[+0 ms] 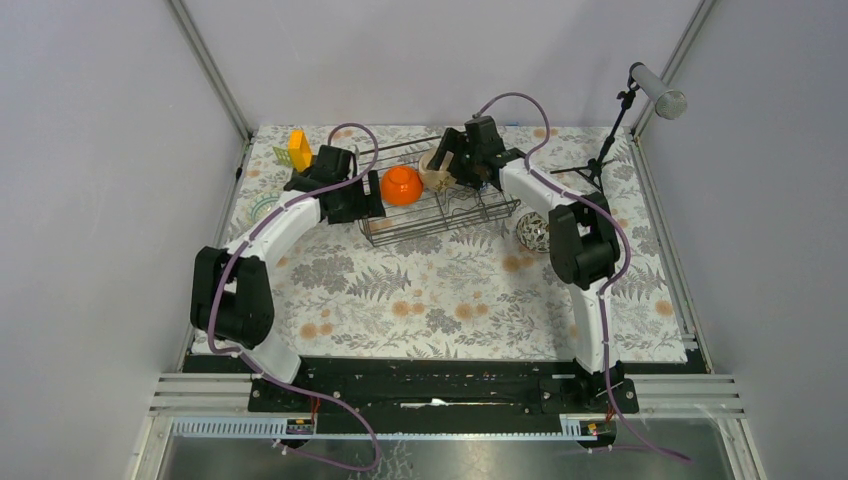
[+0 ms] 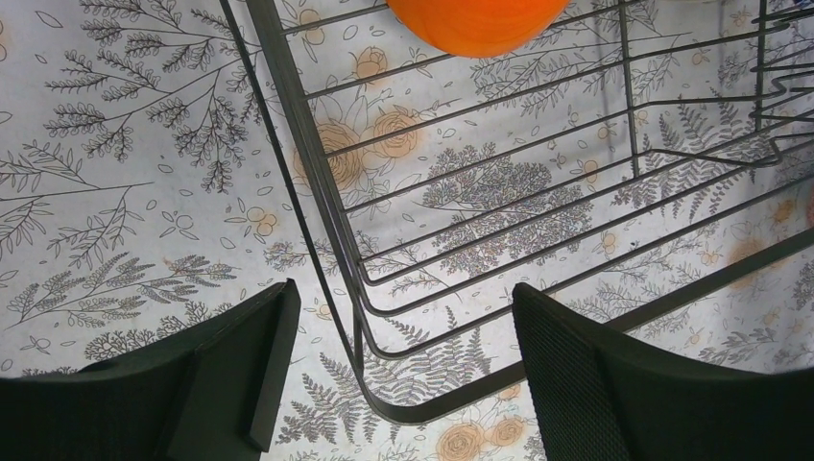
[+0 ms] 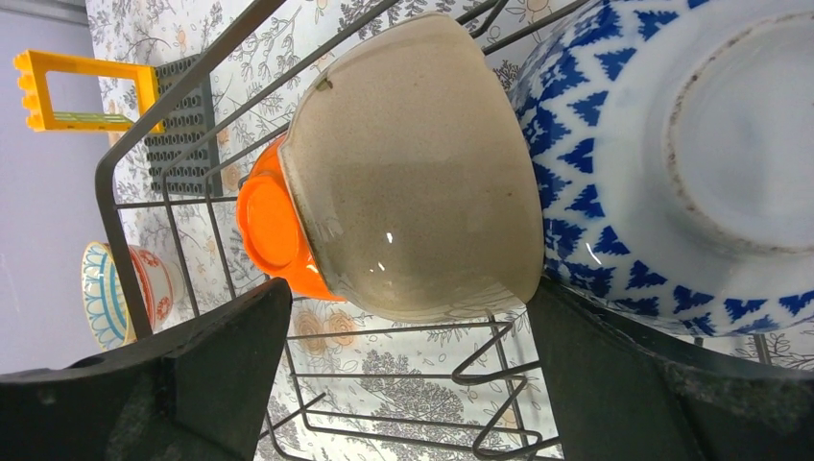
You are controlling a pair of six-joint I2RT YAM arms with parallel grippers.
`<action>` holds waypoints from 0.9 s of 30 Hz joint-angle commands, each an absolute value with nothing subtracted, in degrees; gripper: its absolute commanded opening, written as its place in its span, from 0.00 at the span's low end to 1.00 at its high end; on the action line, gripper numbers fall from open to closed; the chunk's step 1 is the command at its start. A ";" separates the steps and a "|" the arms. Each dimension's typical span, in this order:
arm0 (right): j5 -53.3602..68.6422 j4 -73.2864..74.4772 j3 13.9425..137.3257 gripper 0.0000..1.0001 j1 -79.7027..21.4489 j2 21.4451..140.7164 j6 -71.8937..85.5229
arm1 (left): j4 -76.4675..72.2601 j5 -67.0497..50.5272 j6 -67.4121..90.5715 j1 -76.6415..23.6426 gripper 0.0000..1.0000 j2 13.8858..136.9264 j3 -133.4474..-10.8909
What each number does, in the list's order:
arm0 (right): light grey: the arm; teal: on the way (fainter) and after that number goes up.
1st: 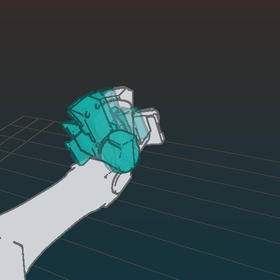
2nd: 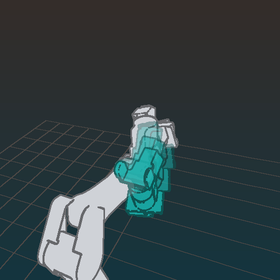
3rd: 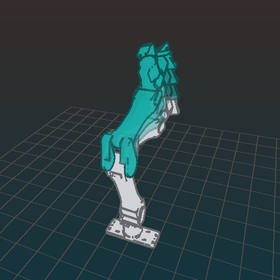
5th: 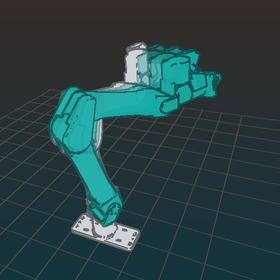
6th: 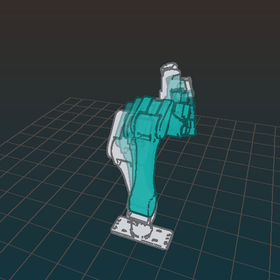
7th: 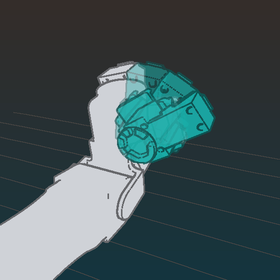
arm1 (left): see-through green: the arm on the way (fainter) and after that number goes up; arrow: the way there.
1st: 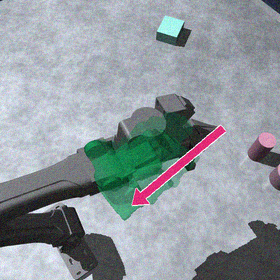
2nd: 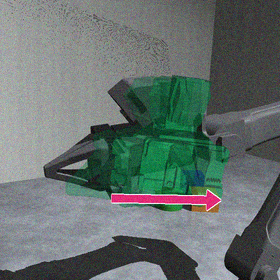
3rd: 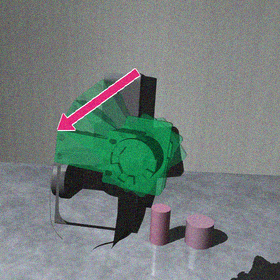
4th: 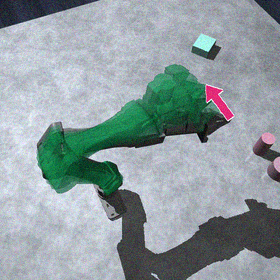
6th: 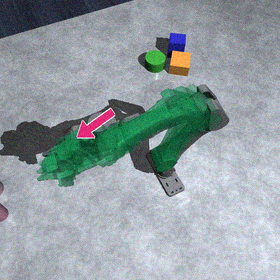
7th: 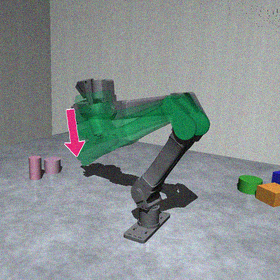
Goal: Unload the bowls from the dish rack
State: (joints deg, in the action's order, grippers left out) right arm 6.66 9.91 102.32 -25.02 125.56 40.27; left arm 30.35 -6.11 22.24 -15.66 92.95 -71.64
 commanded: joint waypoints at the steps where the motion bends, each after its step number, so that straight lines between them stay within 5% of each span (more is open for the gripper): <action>1: 3.69 8.87 104.77 0.99 -25.02 126.85 42.57 | 29.52 -6.92 21.29 -15.25 0.85 93.71 -71.95; 10: 3.26 8.88 105.00 0.82 -25.17 127.67 42.92 | 32.16 -4.26 21.26 -15.23 0.70 95.70 -73.34; 19: 1.61 8.20 105.55 0.67 -26.25 127.08 40.69 | 33.83 -2.87 19.70 -15.50 0.35 95.40 -73.92; 22: 1.16 7.90 105.23 0.62 -26.54 126.06 39.44 | 33.83 -2.13 19.52 -15.79 0.30 95.17 -73.91; 27: 0.60 6.62 104.08 0.61 -27.53 123.50 36.37 | 34.63 -0.65 18.82 -15.81 0.10 95.10 -74.26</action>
State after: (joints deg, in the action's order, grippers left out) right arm 3.49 9.52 103.11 -25.98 126.63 40.21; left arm 34.22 -2.50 20.64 -15.68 95.88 -71.66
